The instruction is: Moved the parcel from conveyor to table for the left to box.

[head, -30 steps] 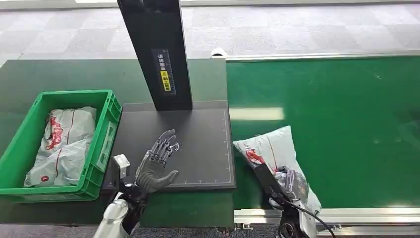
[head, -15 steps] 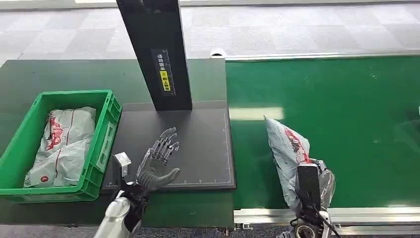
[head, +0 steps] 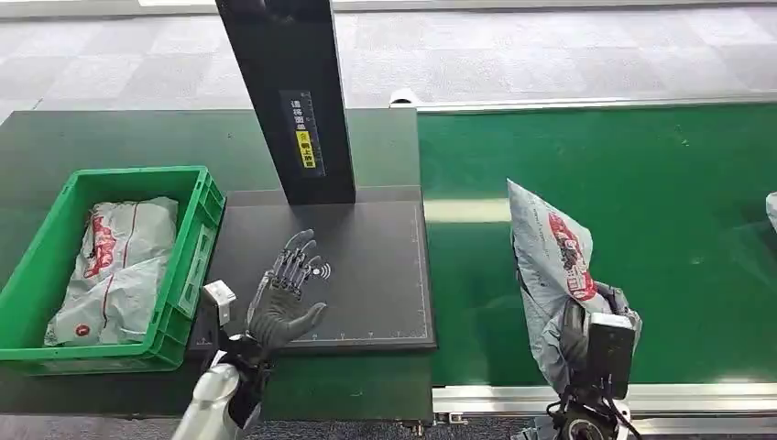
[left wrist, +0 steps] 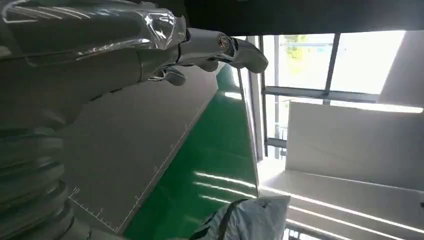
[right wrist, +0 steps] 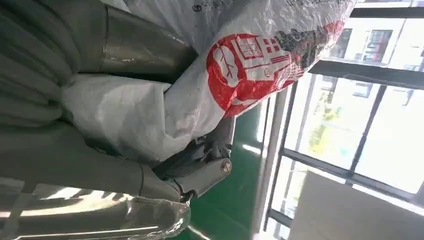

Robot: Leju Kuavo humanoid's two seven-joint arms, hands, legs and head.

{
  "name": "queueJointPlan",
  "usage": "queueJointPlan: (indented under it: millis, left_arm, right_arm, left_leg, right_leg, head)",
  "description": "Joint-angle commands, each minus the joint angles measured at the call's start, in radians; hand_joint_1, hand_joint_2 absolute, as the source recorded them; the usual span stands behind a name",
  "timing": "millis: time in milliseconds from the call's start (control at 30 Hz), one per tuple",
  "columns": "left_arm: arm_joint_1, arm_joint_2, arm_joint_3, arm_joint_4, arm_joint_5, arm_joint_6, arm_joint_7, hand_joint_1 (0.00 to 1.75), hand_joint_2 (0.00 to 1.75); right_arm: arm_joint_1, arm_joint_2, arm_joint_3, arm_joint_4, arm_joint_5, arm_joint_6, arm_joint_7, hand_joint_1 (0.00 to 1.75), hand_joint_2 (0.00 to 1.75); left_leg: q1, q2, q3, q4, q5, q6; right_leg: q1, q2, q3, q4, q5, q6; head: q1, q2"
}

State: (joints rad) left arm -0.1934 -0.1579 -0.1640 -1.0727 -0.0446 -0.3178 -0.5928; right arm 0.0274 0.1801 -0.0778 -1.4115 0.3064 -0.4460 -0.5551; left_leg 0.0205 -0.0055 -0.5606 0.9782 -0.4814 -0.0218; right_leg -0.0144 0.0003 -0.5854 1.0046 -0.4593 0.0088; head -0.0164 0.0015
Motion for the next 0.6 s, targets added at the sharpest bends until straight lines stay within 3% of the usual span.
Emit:
queueJointPlan:
  millis: [33,167,233,300,333,433,600]
  left_arm:
    - [-0.011,0.022,0.043,-0.004,0.011,0.015,-0.024,0.0,1.75]
    - [-0.006,0.035,0.071,0.001,0.036,0.014,-0.031,0.0,1.75]
    - [-0.003,0.036,0.07,0.003,0.035,0.016,-0.037,0.0,1.75]
    - [-0.004,0.036,0.063,0.007,0.042,0.008,-0.053,0.0,1.75]
    - [-0.018,0.037,0.056,0.023,0.041,0.008,-0.052,0.0,1.75]
    - [-0.03,0.038,0.05,0.036,0.039,0.015,-0.051,0.0,1.75]
    - [-0.041,0.043,0.037,0.048,0.047,0.015,-0.056,0.0,1.75]
  right_arm:
    - [-0.114,-0.043,0.124,0.008,0.125,-0.045,-0.061,1.75,1.75]
    - [-0.243,-0.094,0.284,0.118,0.373,-0.084,-0.028,1.75,1.75]
    - [-0.309,-0.121,0.357,0.217,0.472,-0.114,-0.019,1.75,1.75]
    - [-0.382,-0.163,0.436,0.335,0.72,-0.252,0.009,1.75,1.75]
    - [-0.404,-0.158,0.426,0.361,0.927,-0.252,0.03,1.75,1.75]
    - [-0.453,-0.154,0.461,0.45,0.909,-0.252,0.008,1.75,1.75]
    - [-0.619,-0.161,0.68,0.728,0.969,-0.234,0.042,1.75,1.75]
  left_leg:
    - [-0.001,0.002,0.0,0.0,0.0,0.001]
    - [-0.001,0.009,0.0,0.0,-0.001,0.002]
    - [0.0,0.007,0.001,-0.001,0.0,0.001]
    - [0.0,0.007,0.002,-0.001,0.0,0.001]
    - [0.0,0.007,0.002,-0.001,0.0,0.001]
    - [0.0,0.008,0.002,-0.001,0.001,0.002]
    - [0.0,0.005,0.003,-0.001,0.001,0.002]
  right_leg:
    - [0.0,0.002,0.0,0.0,0.0,0.0]
    - [0.0,0.009,-0.002,0.001,0.002,-0.001]
    - [0.0,0.006,-0.001,0.0,0.002,-0.001]
    - [0.0,0.007,0.0,-0.001,0.002,-0.001]
    - [0.001,0.006,0.001,-0.001,0.002,0.0]
    - [0.0,0.007,0.001,-0.001,0.003,0.0]
    - [0.0,0.005,0.002,-0.001,0.002,-0.001]
  head:
    - [0.0,0.0]
    - [0.0,0.0]
    - [0.0,0.0]
    - [0.0,0.0]
    - [0.0,0.0]
    - [0.0,0.0]
    - [0.0,0.0]
